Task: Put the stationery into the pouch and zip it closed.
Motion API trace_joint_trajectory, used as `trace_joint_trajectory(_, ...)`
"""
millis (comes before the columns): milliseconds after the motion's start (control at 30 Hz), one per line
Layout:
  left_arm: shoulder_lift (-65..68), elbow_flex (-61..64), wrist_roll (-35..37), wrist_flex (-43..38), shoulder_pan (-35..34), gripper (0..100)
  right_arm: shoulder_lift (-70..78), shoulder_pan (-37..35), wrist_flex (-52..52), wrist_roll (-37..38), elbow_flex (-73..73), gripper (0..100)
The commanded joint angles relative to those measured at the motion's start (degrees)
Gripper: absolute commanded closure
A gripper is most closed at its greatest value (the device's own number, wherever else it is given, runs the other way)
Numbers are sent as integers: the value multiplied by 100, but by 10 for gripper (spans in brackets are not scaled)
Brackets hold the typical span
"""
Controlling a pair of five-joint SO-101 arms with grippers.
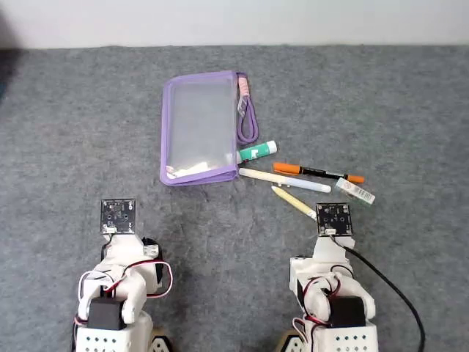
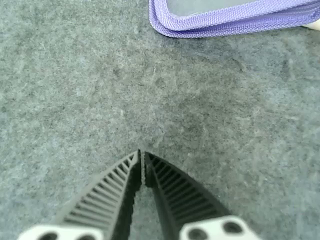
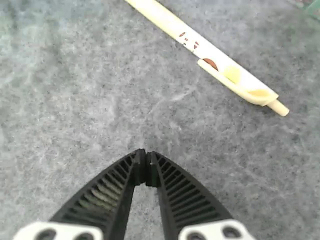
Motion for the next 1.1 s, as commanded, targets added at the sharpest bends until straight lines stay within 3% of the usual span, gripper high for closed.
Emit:
trace_joint_trajectory(0, -114, -31, -44, 44, -26, 986, -48, -31, -101, 35, 105, 987)
trace_joint_trajectory(167, -114, -31, -44, 44, -26, 986, -40, 163, -233, 281, 97, 990)
trace_joint_trajectory(400, -114, -31, -44, 44, -26, 986, 4, 690, -1833, -149, -378, 991)
trace_joint_trajectory(600, -114, -31, -44, 44, -26, 986, 409, 198, -1745, -264, -1371, 991)
trace_joint_trajectory(767, -114, -31, -44, 44, -26, 986, 2211, 40, -1982, -413, -2453, 991)
trace_joint_trajectory(1067, -114, -31, -44, 44, -26, 986, 6765, -163, -2440, -598, -5415, 990)
